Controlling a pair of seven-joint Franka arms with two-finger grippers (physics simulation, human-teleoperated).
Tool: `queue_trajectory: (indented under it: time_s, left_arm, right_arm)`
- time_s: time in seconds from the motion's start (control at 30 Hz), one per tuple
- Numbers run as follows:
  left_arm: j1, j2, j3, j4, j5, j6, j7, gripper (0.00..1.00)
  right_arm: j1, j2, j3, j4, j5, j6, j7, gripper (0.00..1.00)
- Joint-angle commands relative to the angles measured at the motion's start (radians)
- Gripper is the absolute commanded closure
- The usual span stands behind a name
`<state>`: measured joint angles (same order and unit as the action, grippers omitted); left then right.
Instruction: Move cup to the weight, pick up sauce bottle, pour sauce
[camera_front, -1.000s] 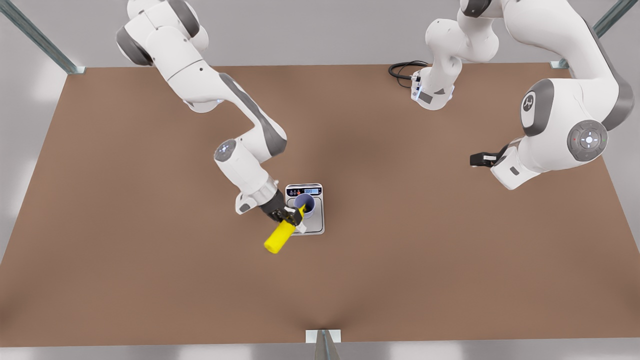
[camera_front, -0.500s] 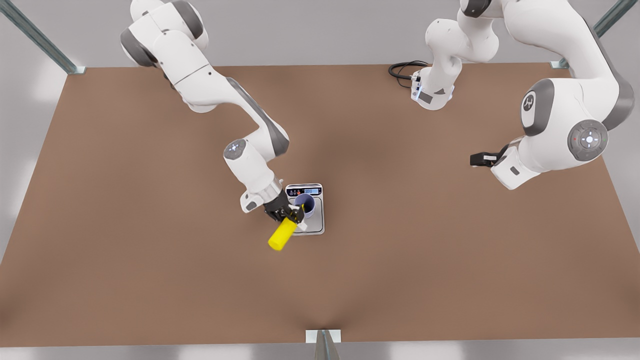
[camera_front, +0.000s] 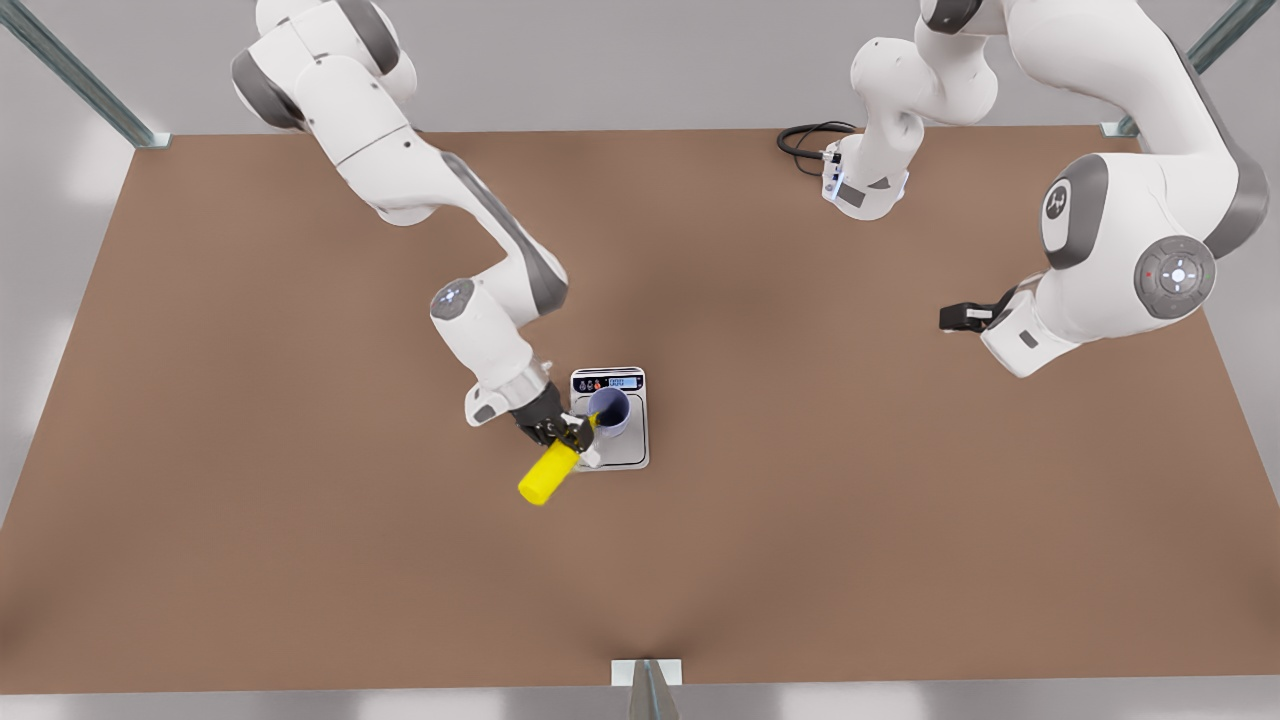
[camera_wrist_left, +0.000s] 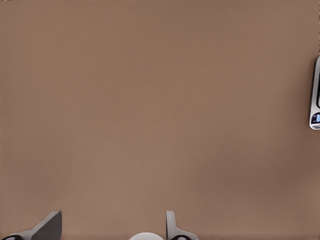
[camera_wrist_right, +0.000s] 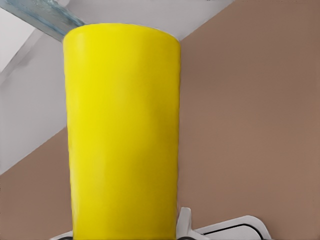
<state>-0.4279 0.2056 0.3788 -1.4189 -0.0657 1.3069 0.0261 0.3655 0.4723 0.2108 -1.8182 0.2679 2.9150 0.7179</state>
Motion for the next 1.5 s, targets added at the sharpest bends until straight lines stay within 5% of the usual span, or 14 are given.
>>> queue_trajectory:
  time_s: [0.0,0.2,0.43,0.63,0.87,1.2,1.47]
  left_arm:
    - [0.000,0.000,0.000,0.000,0.001,0.000,0.000,0.00]
    - [0.000,-0.006,0.002,0.000,0.000,-0.006,0.002,0.00]
    - [0.000,-0.003,0.003,-0.002,-0.002,-0.008,0.003,0.00]
    - [0.000,-0.003,0.003,-0.002,0.000,-0.017,0.003,0.00]
    - [0.000,0.009,0.003,-0.003,0.021,-0.017,0.003,0.00]
    - [0.000,0.006,0.003,-0.003,0.023,-0.017,0.003,0.00]
    - [0.000,0.009,0.003,-0.003,0.023,-0.017,0.003,0.00]
  right_arm:
    - [0.001,-0.006,-0.001,0.002,0.019,-0.023,0.000,0.69]
    - [-0.108,-0.112,-0.004,0.007,0.545,-0.267,-0.026,0.69]
    - [-0.187,-0.184,-0.137,-0.049,0.873,-0.674,-0.018,0.69]
    - [-0.352,-0.256,-0.137,-0.141,0.936,-0.993,-0.025,0.69]
    - [-0.557,-0.163,-0.137,-0.271,1.100,-1.281,-0.014,0.67]
    - [-0.711,0.160,-0.126,-0.300,1.153,-1.418,-0.270,0.68]
    - [-0.743,0.239,-0.099,-0.294,1.122,-1.386,-0.408,0.66]
